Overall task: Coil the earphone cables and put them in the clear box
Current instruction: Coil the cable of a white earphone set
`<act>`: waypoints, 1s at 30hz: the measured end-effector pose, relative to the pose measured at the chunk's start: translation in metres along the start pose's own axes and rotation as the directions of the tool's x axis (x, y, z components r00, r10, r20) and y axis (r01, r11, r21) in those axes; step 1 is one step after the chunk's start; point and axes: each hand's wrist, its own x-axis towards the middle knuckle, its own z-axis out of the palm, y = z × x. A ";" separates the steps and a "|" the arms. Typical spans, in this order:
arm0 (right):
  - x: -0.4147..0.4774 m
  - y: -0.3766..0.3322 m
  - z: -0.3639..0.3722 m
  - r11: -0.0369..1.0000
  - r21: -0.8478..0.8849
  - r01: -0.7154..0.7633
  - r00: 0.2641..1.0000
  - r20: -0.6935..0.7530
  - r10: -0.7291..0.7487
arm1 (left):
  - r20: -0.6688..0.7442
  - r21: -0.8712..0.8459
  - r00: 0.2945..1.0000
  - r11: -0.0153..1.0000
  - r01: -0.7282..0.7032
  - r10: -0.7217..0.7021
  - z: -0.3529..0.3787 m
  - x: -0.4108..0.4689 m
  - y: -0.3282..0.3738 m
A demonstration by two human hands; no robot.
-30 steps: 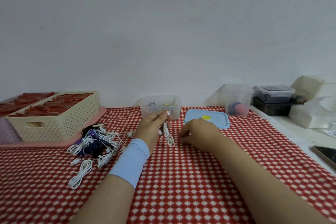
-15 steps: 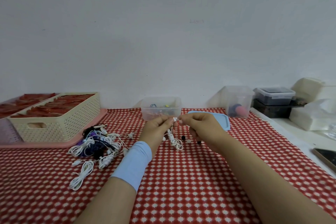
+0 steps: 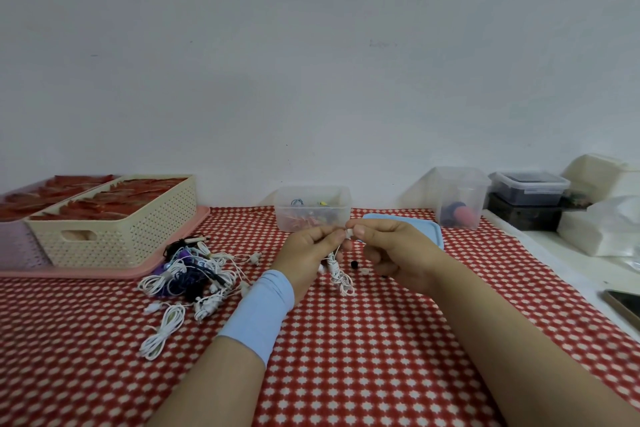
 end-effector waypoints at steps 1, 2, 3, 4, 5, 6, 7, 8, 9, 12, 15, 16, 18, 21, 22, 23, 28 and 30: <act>0.000 0.000 -0.001 1.000 0.004 -0.005 1.000 0.013 0.005 | 0.002 -0.011 1.000 1.000 0.000 0.000 0.000 0.000 0.001; -0.001 0.000 -0.001 1.000 0.006 -0.011 1.000 0.023 0.011 | 0.006 -0.013 1.000 1.000 0.001 -0.001 0.000 0.000 0.001; -0.001 0.000 -0.002 1.000 0.008 -0.018 0.999 0.029 0.018 | 0.010 -0.013 1.000 1.000 0.005 -0.004 0.000 -0.001 0.002; -0.001 0.000 -0.002 1.000 0.011 -0.027 0.999 0.035 0.027 | 0.014 -0.020 1.000 1.000 0.011 -0.011 0.000 -0.001 0.002; -0.001 -0.001 -0.002 0.999 0.016 -0.037 0.998 0.043 0.037 | 0.019 -0.032 1.000 0.999 0.017 -0.016 0.000 -0.002 0.002; -0.002 -0.001 -0.002 0.999 0.025 -0.047 0.998 0.051 0.046 | 0.026 -0.045 0.999 0.999 0.021 -0.020 0.000 -0.002 0.002; -0.002 -0.001 -0.002 0.998 0.034 -0.055 0.997 0.061 0.053 | 0.033 -0.054 0.999 0.998 0.022 -0.020 0.000 -0.002 0.002; -0.002 -0.002 -0.003 0.997 0.042 -0.061 0.996 0.070 0.058 | 0.042 -0.060 0.999 0.998 0.019 -0.017 -0.001 -0.002 0.003; -0.002 -0.002 -0.003 0.997 0.047 -0.065 0.995 0.080 0.061 | 0.050 -0.064 0.999 0.998 0.014 -0.010 -0.001 -0.002 0.003; -0.001 -0.001 -0.004 0.997 0.030 -0.071 0.993 0.095 0.068 | 0.067 -0.069 0.998 0.998 0.006 -0.002 -0.002 -0.002 0.002; -0.001 0.000 -0.004 0.998 0.003 -0.071 0.993 0.099 0.070 | 0.079 -0.049 0.997 0.999 0.000 0.004 -0.001 -0.003 0.002; 0.000 0.000 -0.004 0.998 -0.004 -0.068 0.993 0.099 0.068 | 0.077 -0.041 0.997 0.999 -0.002 0.005 -0.001 -0.003 0.002; 0.000 0.000 -0.004 0.998 -0.037 -0.057 0.995 0.079 0.060 | 0.067 -0.019 0.998 1.000 -0.004 0.005 -0.002 -0.002 0.002; -0.002 -0.001 -0.001 0.997 -0.068 -0.048 0.997 0.050 0.052 | 0.056 -0.007 0.998 1.000 -0.004 0.004 -0.004 -0.003 0.000; -0.003 -0.002 -0.001 0.997 -0.061 -0.049 0.997 0.050 0.052 | 0.051 -0.014 0.999 1.000 0.000 0.001 -0.004 -0.003 0.000; -0.004 -0.002 -0.001 0.997 -0.053 -0.048 0.997 0.051 0.050 | 0.048 -0.023 0.999 1.000 0.005 -0.004 -0.004 -0.003 0.000; -0.004 -0.001 -0.001 0.998 -0.042 -0.044 0.997 0.057 0.047 | 0.070 -0.030 0.997 0.999 0.016 -0.014 -0.004 -0.004 0.002; -0.003 0.000 0.000 0.998 -0.038 -0.053 0.996 0.065 0.056 | 0.071 -0.019 0.997 1.000 0.018 -0.016 -0.004 -0.005 0.002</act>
